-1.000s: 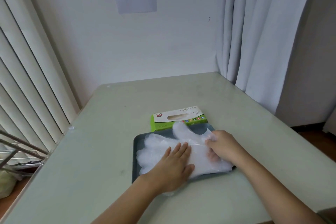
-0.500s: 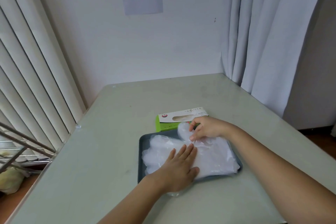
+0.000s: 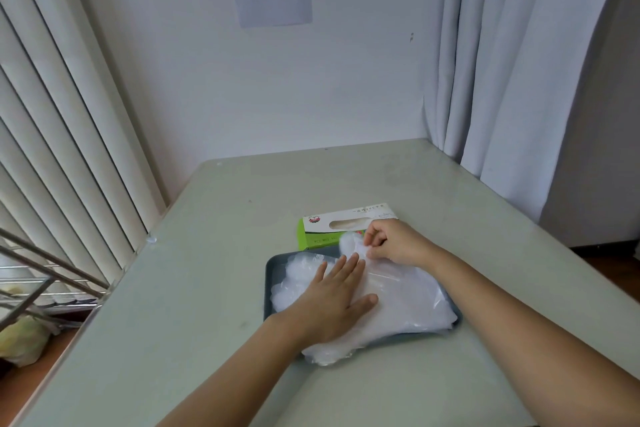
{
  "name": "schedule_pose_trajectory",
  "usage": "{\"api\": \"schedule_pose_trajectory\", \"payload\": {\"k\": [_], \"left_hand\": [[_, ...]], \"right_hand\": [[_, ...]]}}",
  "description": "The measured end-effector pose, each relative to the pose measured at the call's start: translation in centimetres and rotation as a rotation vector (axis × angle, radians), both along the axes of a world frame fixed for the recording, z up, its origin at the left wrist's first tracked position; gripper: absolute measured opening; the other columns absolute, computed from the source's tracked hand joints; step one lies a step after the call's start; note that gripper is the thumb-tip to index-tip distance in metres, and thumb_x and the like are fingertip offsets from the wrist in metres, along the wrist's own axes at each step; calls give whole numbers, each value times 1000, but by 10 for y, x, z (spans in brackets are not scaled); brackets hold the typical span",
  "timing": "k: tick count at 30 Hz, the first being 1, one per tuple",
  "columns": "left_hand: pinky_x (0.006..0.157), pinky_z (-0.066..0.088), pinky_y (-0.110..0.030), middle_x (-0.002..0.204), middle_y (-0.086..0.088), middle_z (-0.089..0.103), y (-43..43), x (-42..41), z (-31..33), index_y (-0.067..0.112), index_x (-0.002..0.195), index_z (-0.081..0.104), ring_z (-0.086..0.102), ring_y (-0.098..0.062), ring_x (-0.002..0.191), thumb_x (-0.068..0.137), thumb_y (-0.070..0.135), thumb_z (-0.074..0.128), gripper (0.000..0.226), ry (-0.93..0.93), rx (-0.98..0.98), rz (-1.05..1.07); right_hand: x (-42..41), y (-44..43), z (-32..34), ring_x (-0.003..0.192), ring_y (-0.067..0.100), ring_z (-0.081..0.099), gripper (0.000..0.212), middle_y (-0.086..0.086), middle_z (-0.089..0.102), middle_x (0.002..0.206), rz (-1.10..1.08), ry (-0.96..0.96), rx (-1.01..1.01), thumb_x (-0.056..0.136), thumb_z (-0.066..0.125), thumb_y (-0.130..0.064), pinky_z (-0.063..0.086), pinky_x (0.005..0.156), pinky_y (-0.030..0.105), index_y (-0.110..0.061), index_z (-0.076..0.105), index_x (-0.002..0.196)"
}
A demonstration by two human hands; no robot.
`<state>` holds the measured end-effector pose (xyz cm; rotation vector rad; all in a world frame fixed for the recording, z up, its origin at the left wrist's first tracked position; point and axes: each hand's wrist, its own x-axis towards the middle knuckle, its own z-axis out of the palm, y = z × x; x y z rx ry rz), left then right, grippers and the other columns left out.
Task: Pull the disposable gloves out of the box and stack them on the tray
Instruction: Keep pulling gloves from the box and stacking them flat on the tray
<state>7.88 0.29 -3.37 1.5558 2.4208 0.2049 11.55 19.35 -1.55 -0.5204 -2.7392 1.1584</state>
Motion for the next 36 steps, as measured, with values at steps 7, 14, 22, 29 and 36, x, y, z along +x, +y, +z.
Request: {"api": "schedule_pose_trajectory", "payload": {"k": [7,14,22,29,36], "left_hand": [[117,-11,-36,161,0,-14,3,-5,-9,17,153,-10,-13,-14,148,100,54,25,73,20,-116,-28],[119,-6,-41,162,2,-9,2,-4,-15,17,155,-1,-11,-15,148,103,45,26,65,62,-44,-76],[117,-10,-43,161,4,-15,-2,-2,-23,20,153,-12,-14,-11,147,97,60,25,78,61,-60,67],[117,-9,-50,159,-5,-21,-23,-5,-19,21,153,-13,-20,-22,147,84,79,26,98,83,-151,223],[119,1,-43,159,-12,-22,-36,-9,1,20,152,-16,-15,-31,147,78,81,40,111,2,-259,321]], "right_hand": [[3,-13,9,85,18,57,10,-2,58,91,-106,51,249,85,60,-7,40,69,17,-15,59,92],[33,-83,-8,129,19,43,37,6,48,140,9,195,194,98,38,-5,24,99,13,-7,49,133],[47,-60,-37,148,15,-8,56,-1,-4,161,95,-214,324,105,27,-31,-5,116,28,-20,2,153],[53,-48,-39,146,24,-18,74,-5,-16,160,46,-339,439,90,30,-70,-8,118,43,-41,-1,151],[54,-46,-39,146,25,-17,77,-3,-16,160,30,-339,451,88,29,-73,-9,117,45,-42,-2,151]]}}
